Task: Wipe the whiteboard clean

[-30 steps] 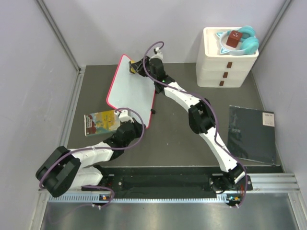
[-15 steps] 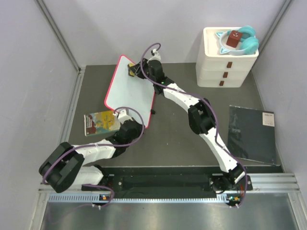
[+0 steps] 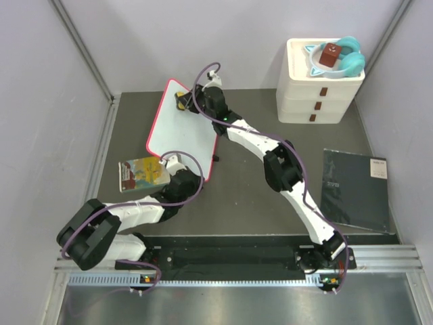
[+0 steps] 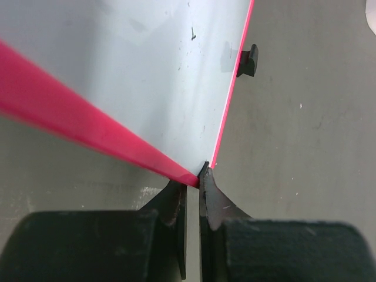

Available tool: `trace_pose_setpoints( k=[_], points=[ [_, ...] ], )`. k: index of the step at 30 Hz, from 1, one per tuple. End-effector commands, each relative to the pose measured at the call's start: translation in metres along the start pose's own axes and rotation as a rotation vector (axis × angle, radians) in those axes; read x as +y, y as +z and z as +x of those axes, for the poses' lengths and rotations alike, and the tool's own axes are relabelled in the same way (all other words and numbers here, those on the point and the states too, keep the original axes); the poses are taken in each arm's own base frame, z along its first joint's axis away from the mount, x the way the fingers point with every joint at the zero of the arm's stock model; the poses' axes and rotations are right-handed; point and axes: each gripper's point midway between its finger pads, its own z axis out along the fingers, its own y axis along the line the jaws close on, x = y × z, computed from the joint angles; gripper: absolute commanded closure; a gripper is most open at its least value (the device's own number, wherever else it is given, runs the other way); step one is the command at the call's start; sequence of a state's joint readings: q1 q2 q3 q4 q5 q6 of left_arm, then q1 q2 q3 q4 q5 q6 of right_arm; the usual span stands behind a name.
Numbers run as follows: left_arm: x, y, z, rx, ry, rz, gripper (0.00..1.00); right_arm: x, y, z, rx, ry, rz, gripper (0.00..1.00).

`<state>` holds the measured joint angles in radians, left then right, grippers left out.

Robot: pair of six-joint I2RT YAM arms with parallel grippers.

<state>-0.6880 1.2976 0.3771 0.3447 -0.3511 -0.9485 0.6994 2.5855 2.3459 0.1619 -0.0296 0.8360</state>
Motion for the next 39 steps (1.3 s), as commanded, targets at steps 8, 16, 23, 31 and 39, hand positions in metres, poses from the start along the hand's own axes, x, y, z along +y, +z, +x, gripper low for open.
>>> trace_pose_setpoints(
  k=[8,16,23,31,39],
  points=[
    [0.057,-0.040,0.094,0.425,0.363,-0.071,1.00,-0.040,0.016,0.010,-0.073,0.088,0.138,1.00],
    [0.054,-0.040,0.096,0.424,0.380,-0.062,1.00,-0.048,0.016,0.005,-0.019,0.158,0.086,1.00],
    [0.053,-0.040,0.097,0.426,0.387,-0.060,1.00,0.025,-0.001,0.028,0.100,-0.003,-0.060,1.00],
    [0.052,-0.040,0.098,0.428,0.393,-0.058,1.00,0.075,-0.021,0.057,0.234,-0.081,-0.198,1.00],
    [0.051,-0.040,0.099,0.428,0.404,-0.056,1.00,0.073,-0.040,0.080,0.387,-0.147,-0.227,1.00]
  ],
)
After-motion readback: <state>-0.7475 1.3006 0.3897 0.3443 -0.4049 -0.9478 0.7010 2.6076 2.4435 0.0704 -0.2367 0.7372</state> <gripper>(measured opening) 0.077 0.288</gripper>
